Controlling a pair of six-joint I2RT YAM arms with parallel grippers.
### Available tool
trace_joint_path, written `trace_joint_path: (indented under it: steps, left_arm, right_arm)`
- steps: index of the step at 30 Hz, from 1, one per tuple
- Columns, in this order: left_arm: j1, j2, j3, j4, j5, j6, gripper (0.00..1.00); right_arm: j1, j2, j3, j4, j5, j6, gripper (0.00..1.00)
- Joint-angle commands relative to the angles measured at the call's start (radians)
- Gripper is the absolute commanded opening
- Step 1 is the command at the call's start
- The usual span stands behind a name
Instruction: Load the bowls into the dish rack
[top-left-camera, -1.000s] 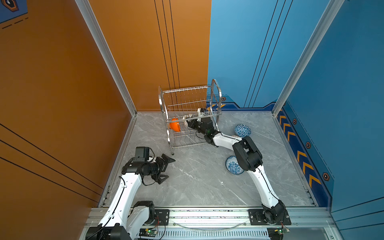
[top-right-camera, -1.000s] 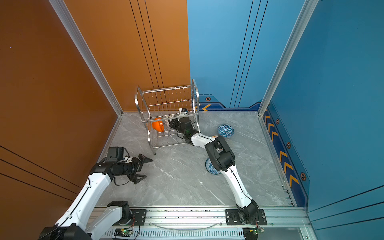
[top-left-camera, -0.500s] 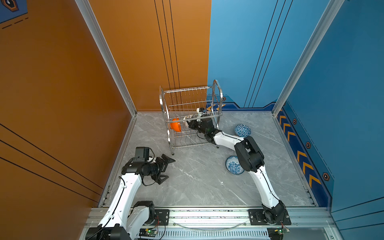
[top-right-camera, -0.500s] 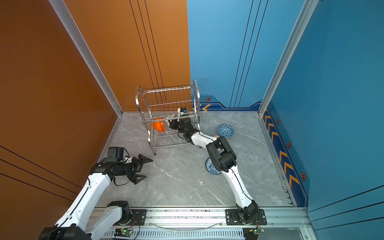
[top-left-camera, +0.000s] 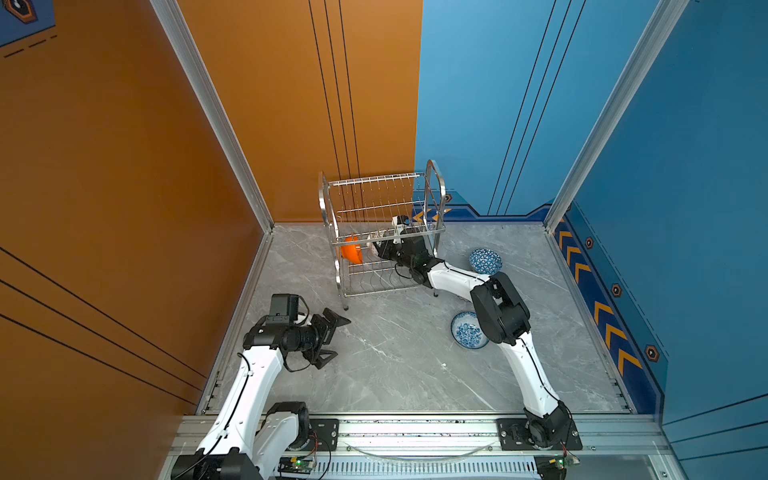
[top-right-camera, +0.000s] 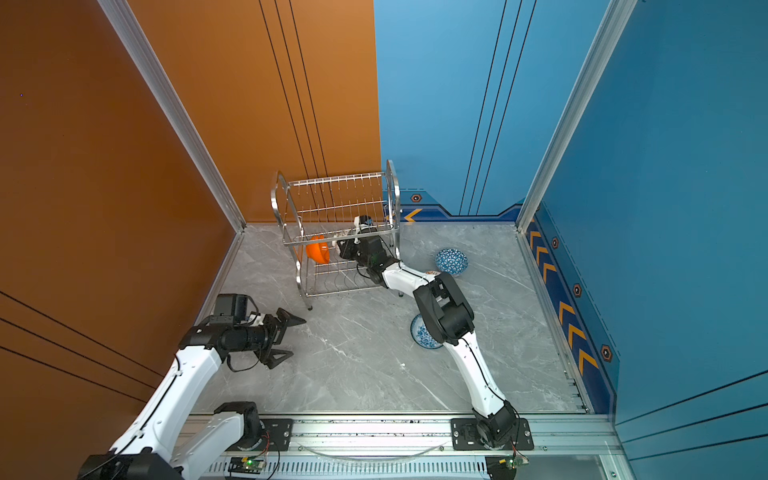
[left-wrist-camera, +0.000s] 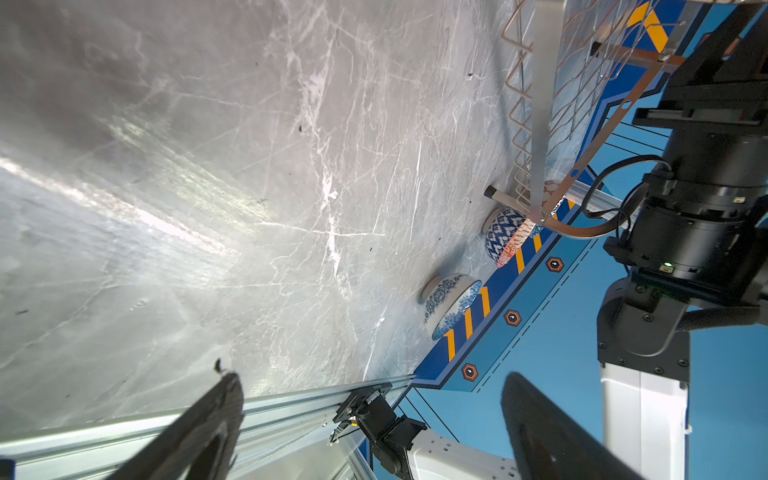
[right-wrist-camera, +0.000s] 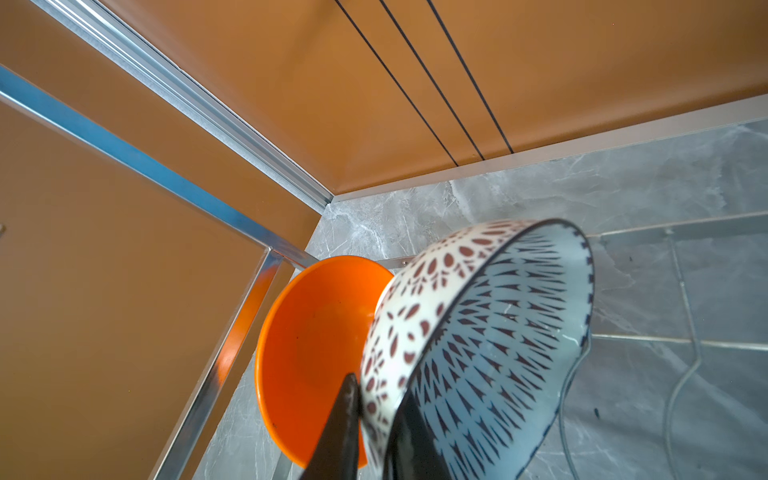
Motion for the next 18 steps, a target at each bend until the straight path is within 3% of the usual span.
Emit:
trace_joint_path:
  steps: [1,18]
  left_arm:
    - [0.007,-0.009,0.001,-0.032,-0.002,0.023,0.98]
    - [0.006,0.0,0.008,-0.035,-0.006,0.025,0.98]
  right_arm:
    - [-0.016,-0.011,-0.02,-0.13,0.06,-0.024,0.16]
    - [-0.016,-0.024,-0.017,-0.175,0.072,-0.075,0.24]
